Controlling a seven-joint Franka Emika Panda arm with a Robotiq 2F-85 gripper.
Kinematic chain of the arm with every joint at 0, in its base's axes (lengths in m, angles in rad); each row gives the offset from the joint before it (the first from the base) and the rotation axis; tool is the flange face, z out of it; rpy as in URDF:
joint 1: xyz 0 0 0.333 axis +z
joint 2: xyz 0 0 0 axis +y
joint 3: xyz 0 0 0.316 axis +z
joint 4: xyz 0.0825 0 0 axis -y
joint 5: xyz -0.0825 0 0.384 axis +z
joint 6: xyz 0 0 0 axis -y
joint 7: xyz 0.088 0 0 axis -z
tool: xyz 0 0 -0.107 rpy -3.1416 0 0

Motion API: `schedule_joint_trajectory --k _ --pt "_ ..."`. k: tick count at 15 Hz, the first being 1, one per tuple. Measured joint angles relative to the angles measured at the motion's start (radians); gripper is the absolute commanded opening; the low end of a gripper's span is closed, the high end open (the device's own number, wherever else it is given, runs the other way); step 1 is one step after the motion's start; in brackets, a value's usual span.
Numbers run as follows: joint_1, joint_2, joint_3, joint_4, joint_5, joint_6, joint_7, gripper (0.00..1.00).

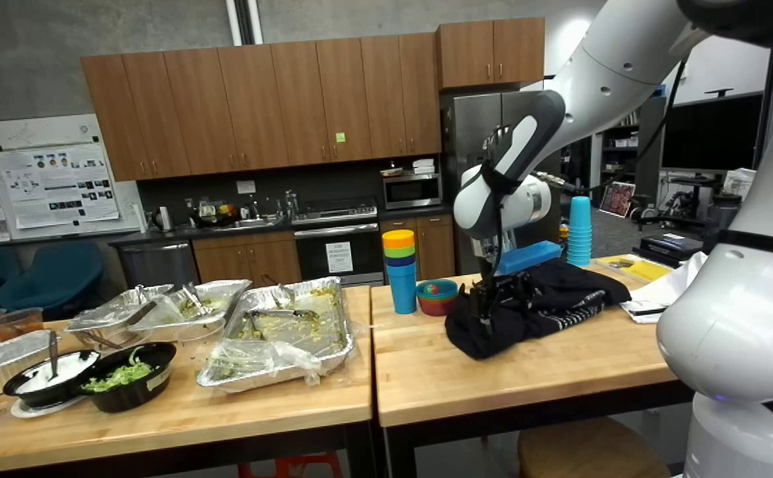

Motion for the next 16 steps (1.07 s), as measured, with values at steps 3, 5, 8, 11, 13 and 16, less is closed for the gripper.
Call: schedule_joint_trajectory --k 3,5,8,11,13,16 --pt "-0.004 0.0 -0.004 0.0 0.0 0.0 0.0 1.0" --pt "-0.007 0.0 -0.004 -0.003 -0.002 0.006 0.005 1.0" --pt "-0.028 0.004 -0.017 -0.026 0.01 0.055 0.008 1.0" --pt "-0.042 0.017 -0.04 -0.044 0.067 0.141 0.005 1.0" --pt "-0.043 0.026 -0.046 -0.048 0.111 0.187 0.001 1.0" --pt "-0.038 0.027 -0.046 -0.048 0.151 0.208 -0.005 1.0"
